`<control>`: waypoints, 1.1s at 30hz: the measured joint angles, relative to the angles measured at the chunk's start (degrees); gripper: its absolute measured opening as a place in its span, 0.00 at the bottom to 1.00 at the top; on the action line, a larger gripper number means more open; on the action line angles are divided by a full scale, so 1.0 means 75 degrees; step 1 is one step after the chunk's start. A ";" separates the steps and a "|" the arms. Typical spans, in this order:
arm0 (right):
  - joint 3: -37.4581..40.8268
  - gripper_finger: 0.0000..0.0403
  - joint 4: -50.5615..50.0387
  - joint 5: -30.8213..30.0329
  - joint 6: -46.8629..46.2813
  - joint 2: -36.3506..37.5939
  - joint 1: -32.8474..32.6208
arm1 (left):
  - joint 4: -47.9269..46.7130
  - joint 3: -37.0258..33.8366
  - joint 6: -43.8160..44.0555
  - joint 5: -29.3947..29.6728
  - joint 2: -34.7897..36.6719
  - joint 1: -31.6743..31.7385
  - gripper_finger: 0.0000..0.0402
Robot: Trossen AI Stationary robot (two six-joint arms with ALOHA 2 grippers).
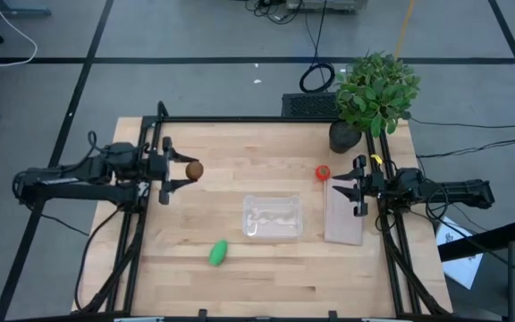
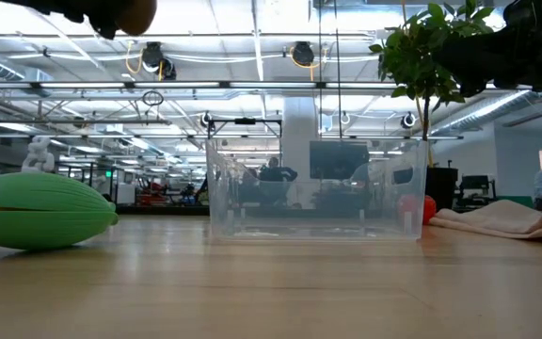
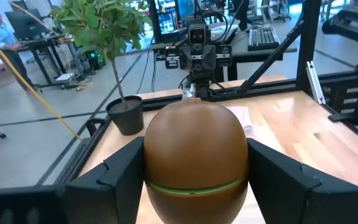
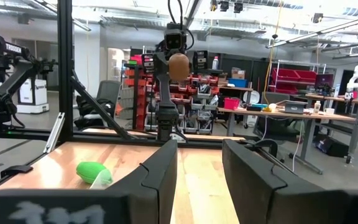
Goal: Pick and placing Produce into tupperware
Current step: Put the kiwi into the transparent bin
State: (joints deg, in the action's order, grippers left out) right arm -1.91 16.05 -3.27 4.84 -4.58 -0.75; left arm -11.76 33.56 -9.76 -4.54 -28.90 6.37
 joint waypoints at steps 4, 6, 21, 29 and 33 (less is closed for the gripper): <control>0.0003 0.30 -0.0002 -0.0002 0.0006 0.0003 0.0003 | 0.0419 -0.0472 0.0080 -0.0055 0.0241 0.0000 0.60; 0.0003 0.30 -0.0003 0.0000 0.0009 0.0003 0.0003 | 0.0809 -0.0818 0.0061 -0.0073 0.0325 -0.0001 0.60; 0.0003 0.30 -0.0003 -0.0003 0.0047 0.0003 0.0000 | 0.2840 -0.2474 -0.0023 -0.0408 0.0516 0.0000 0.60; 0.0003 0.30 -0.0003 -0.0003 0.0032 0.0003 0.0003 | 0.3425 -0.2965 -0.0006 -0.0402 0.0521 0.0000 0.60; 0.0000 0.30 -0.0003 -0.0003 0.0035 0.0003 0.0001 | 0.3568 -0.2969 0.0029 -0.0399 0.0521 0.0000 0.60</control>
State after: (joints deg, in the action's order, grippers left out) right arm -1.91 16.03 -3.29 5.10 -4.56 -0.75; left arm 15.00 11.29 -9.54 -7.53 -24.99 6.37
